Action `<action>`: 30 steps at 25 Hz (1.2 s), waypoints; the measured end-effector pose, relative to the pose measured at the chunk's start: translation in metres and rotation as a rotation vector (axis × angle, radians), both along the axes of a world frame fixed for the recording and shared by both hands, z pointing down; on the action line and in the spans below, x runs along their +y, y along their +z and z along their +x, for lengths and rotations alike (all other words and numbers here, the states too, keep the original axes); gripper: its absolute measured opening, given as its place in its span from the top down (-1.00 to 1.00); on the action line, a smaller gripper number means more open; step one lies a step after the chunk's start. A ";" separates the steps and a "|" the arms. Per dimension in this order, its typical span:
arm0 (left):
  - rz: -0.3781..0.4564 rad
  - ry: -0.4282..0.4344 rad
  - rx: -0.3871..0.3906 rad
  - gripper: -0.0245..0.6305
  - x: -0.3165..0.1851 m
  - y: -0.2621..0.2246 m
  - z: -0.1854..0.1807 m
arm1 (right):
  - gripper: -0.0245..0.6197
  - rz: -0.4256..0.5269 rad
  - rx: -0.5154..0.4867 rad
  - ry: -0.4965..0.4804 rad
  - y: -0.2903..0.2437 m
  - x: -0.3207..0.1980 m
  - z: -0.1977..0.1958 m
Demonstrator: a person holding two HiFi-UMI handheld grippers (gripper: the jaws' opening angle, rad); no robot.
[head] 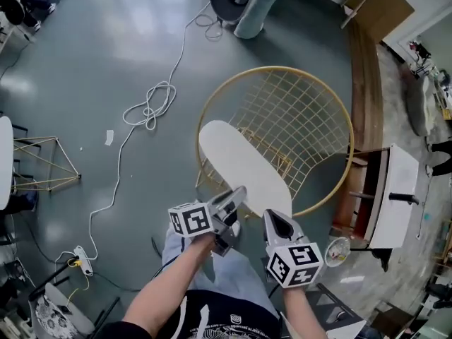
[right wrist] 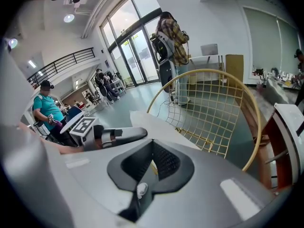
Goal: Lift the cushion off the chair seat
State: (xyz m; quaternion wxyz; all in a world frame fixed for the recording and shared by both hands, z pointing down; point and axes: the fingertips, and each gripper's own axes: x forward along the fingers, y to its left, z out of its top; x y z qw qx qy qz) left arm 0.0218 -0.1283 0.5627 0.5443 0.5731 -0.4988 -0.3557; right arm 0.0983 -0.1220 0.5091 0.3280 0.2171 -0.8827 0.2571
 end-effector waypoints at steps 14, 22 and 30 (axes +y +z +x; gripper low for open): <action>0.002 0.124 -0.113 0.85 0.021 -0.093 -0.010 | 0.93 0.121 -0.150 0.182 -0.081 0.005 -0.009; 0.134 0.222 -0.172 0.84 0.017 -0.158 0.003 | 0.93 0.240 -0.223 0.291 -0.126 0.006 -0.008; 0.161 0.235 -0.278 0.83 0.019 -0.183 0.001 | 0.93 0.333 -0.235 0.332 -0.149 0.011 -0.003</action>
